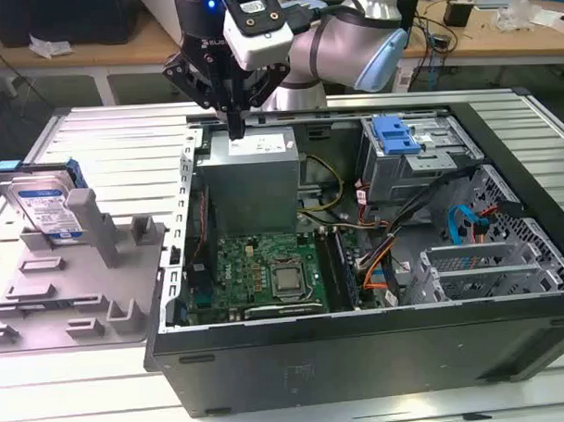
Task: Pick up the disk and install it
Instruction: 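Reach for the disk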
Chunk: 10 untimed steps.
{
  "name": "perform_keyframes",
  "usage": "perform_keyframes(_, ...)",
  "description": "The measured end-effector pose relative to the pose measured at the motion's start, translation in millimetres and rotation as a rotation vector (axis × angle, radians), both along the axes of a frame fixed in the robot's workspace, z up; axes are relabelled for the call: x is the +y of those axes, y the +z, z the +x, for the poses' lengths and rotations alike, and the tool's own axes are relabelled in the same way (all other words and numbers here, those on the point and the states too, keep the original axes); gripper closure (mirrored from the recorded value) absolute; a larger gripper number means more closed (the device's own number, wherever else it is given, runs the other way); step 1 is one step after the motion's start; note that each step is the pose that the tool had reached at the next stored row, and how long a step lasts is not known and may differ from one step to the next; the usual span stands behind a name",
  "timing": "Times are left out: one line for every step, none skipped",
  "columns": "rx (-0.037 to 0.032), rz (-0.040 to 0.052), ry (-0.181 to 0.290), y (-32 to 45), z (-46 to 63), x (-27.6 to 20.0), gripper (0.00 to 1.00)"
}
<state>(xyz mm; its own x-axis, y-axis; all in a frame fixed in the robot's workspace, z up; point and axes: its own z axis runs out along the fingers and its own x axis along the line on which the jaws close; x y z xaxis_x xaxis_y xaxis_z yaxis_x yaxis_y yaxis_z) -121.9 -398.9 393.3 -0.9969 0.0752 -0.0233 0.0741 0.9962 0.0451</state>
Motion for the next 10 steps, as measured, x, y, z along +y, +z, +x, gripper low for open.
perform_keyframes(0.0,0.0,0.0,0.0,0.0,0.0,0.89)
perform_keyframes(-0.0001,0.0,0.0,0.0,0.0,0.0,0.89)
perform_keyframes(0.0,-0.0001,0.0,0.0,0.0,0.0,0.89)
perform_keyframes(0.0,0.0,0.0,0.0,0.0,0.0,0.89)
perform_keyframes(0.0,0.0,0.0,0.0,0.0,0.0,0.89)
perform_keyframes(0.0,0.0,0.0,0.0,0.0,0.0,0.89)
perform_keyframes(0.0,0.0,0.0,0.0,0.0,0.0,0.89)
perform_keyframes(0.0,0.0,0.0,0.0,0.0,0.0,0.89)
perform_keyframes(0.0,0.0,0.0,0.0,0.0,0.0,0.89)
perform_keyframes(0.0,0.0,0.0,0.0,0.0,0.0,0.89)
